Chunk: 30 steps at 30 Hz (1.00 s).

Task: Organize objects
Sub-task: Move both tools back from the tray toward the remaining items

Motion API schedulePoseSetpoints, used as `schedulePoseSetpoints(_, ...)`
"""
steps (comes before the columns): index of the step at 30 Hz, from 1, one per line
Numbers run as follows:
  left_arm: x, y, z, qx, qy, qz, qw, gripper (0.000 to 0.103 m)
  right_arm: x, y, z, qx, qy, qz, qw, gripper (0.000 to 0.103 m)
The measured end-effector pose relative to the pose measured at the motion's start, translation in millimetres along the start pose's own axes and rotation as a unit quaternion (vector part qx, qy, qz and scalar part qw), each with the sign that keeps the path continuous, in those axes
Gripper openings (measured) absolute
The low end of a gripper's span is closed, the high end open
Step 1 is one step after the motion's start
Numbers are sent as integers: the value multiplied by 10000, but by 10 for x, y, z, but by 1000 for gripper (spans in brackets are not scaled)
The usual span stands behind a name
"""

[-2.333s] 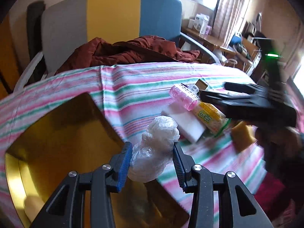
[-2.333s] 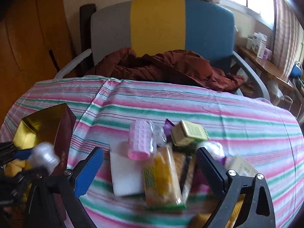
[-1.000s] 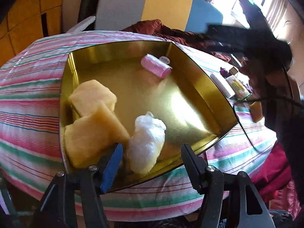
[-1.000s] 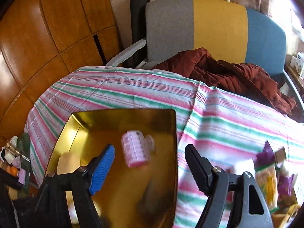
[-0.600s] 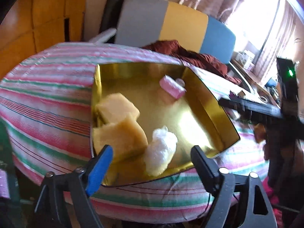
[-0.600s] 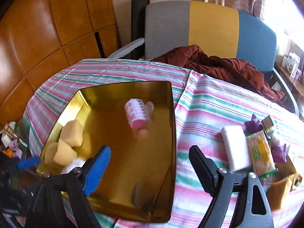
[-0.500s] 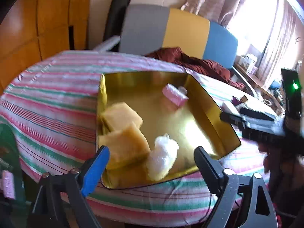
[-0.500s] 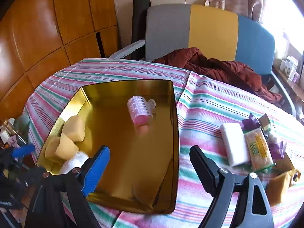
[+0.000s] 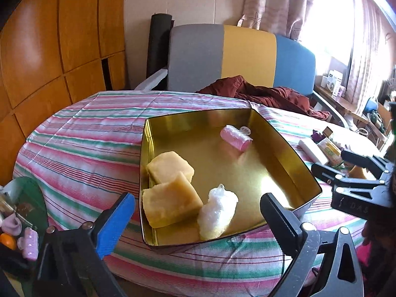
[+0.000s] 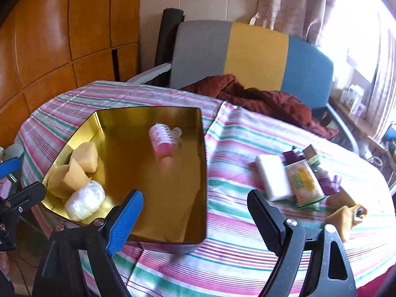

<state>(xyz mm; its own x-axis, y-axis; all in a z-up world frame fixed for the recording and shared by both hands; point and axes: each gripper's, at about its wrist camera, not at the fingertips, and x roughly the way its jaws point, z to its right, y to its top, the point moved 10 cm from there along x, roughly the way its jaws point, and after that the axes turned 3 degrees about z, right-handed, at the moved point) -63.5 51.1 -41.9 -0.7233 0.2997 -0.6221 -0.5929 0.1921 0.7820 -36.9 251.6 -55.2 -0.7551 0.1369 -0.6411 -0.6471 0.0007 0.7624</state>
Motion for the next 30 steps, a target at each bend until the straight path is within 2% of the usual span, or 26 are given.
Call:
schedulePoseSetpoints(5,-11,-16,54,125,-22,34,9999,102,-42,49,150,51,-157,70,9998,88)
schedulePoseSetpoints(8,8,-41,77,163,-41,-3,9999,102,-48,45,284,148,-276,53,9995,93)
schedulePoseSetpoints(21,139,-189,122,198,-99,-269,9994,102,49,-228,1079,772,-751,-443,9932,93)
schedulePoseSetpoints(30,196,-235,123,165,-117,-380,9991,102,-113,-187,1853,842,-1469,-412,9847,93)
